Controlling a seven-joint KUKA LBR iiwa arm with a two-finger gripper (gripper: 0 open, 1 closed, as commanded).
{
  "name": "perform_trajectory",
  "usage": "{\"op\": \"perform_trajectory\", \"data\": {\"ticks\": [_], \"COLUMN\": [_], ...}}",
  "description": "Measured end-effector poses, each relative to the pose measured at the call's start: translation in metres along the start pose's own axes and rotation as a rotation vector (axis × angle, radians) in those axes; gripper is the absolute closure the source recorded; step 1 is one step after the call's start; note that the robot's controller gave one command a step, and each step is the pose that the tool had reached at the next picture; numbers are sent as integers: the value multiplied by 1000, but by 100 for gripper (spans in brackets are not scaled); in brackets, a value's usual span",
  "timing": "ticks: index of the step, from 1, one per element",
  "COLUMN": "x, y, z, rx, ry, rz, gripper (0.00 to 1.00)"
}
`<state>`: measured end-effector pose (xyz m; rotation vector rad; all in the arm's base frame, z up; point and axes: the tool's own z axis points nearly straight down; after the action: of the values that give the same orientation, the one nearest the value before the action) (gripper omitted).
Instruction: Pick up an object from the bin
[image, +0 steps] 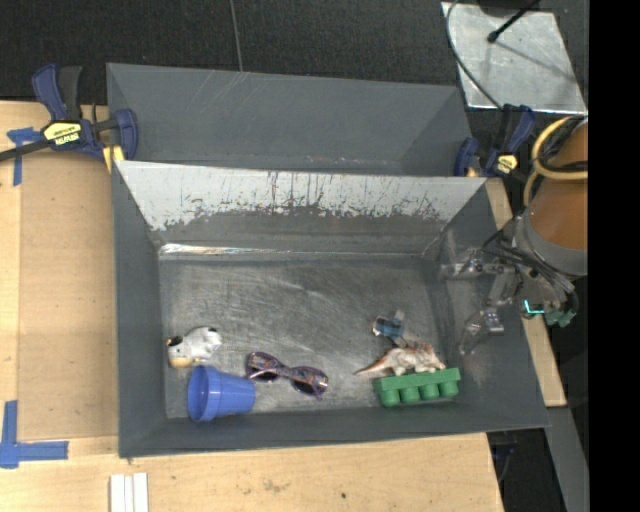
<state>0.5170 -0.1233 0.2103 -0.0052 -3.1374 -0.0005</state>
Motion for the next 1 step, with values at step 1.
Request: {"op": "perform_trajectory", "data": {"ticks": [1], "x": [-2], "y": [1], "z": [-4], "rx": [1], "ry": [-8], "rz": [-3], "gripper": [0]}}
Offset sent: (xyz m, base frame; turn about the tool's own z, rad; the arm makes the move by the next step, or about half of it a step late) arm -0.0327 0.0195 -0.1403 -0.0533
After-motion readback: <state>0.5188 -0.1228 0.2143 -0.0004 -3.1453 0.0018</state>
